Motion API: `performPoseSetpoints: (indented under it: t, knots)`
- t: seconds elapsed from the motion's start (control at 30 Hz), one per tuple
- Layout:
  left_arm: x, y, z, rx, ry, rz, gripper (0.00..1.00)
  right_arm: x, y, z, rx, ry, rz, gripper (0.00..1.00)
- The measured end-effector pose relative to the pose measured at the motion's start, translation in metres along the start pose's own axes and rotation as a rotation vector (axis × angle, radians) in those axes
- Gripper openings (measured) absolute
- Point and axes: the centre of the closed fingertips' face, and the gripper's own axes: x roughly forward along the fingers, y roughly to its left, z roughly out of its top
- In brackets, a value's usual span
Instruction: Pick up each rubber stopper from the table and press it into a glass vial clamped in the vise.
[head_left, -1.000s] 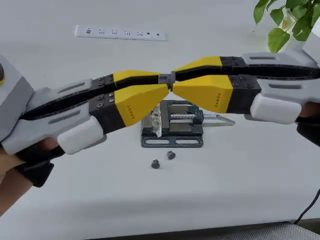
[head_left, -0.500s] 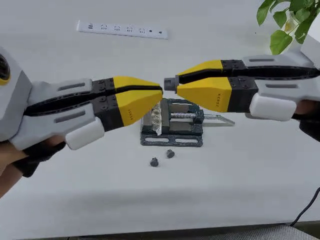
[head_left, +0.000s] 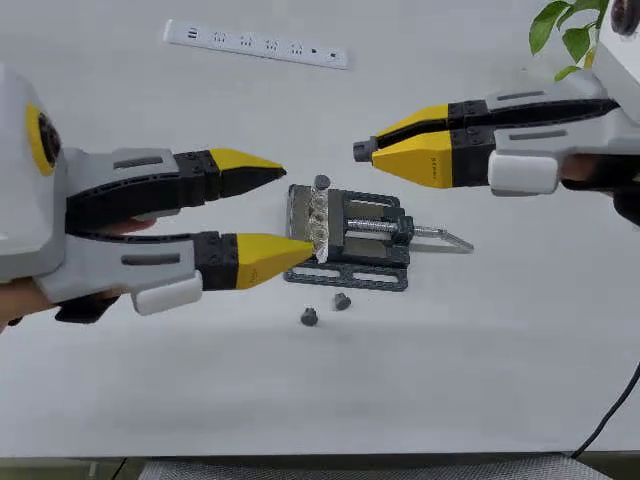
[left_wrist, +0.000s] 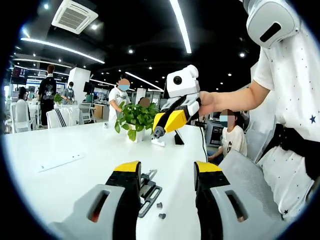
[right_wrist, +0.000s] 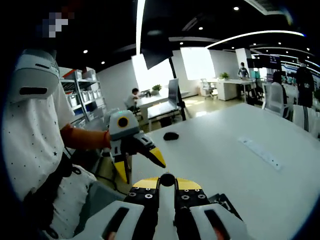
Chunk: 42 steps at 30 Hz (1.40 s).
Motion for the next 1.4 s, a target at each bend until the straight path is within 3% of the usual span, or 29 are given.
performPoseSetpoints:
  t: [0.23, 0.33, 0.43, 0.67, 0.77, 0.83, 1.0, 1.1, 1.4]
  knots:
    - [0.002, 0.007, -0.029, 0.033, 0.086, 0.019, 0.6, 0.014, -0.038, -0.015, -0.003, 0.13, -0.022, 0.06]
    - [0.002, 0.011, -0.039, 0.04, 0.109, 0.036, 0.71, 0.02, -0.052, -0.026, -0.015, 0.214, -0.04, 0.06]
    - [0.002, 0.013, -0.049, 0.043, 0.132, 0.039, 0.75, 0.029, -0.067, -0.037, -0.052, 0.31, -0.054, 0.06]
    - [0.01, 0.016, -0.066, 0.055, 0.183, 0.059, 0.88, 0.046, -0.091, -0.063, -0.138, 0.505, -0.087, 0.06]
    - [0.013, 0.016, -0.07, 0.056, 0.192, 0.059, 0.93, 0.051, -0.091, -0.072, -0.168, 0.575, -0.079, 0.06]
    - [0.013, 0.018, -0.074, 0.06, 0.201, 0.063, 0.96, 0.06, -0.086, -0.076, -0.181, 0.61, -0.077, 0.06]
    - [0.012, 0.02, -0.081, 0.059, 0.217, 0.061, 0.99, 0.067, -0.09, -0.09, -0.201, 0.686, -0.064, 0.06]
    - [0.01, 0.021, -0.083, 0.054, 0.217, 0.059, 0.99, 0.074, -0.103, -0.102, -0.227, 0.74, -0.07, 0.06]
    - [0.005, 0.022, -0.089, 0.052, 0.211, 0.065, 0.99, 0.084, -0.112, -0.116, -0.234, 0.797, -0.065, 0.06]
